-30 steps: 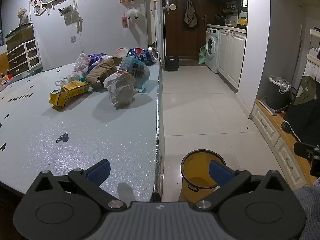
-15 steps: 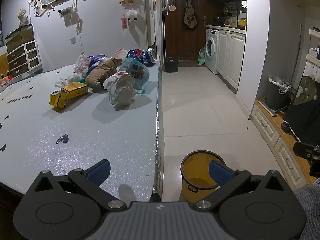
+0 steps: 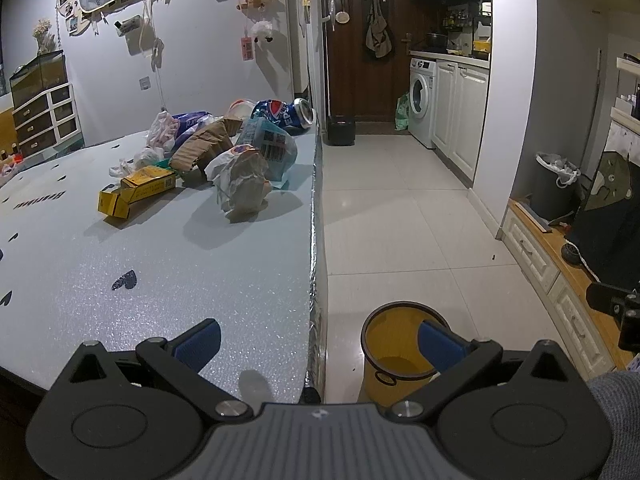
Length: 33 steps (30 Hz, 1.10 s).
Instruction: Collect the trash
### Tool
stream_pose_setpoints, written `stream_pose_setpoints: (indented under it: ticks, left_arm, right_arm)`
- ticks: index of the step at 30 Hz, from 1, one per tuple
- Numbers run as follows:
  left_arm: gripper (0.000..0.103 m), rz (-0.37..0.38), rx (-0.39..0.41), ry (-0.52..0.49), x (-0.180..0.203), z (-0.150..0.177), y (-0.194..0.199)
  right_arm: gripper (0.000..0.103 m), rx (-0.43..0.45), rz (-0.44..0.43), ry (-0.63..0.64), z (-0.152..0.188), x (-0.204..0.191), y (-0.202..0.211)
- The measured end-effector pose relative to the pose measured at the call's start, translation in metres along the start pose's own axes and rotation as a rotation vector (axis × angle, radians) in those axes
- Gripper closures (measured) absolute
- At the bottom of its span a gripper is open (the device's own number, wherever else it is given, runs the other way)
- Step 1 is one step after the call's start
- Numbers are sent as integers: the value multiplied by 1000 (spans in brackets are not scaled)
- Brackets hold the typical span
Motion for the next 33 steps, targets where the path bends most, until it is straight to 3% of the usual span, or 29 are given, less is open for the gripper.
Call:
stream_pose_setpoints:
  ticks: [33]
  left_arm:
    - [0, 2, 11, -14, 3, -4, 4]
  right_arm:
    - [0, 7, 3, 7, -3, 0, 3]
Point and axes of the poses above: each gripper's, at about its wrist camera, not at the fingertips, and y roughly against the way its jaws point, x to its right, z to its underside, the point moved 4 cm from there along -y, roughly the way its jaws point, and after that the axes turned 2 degrees about y, right-handed, at the moved point
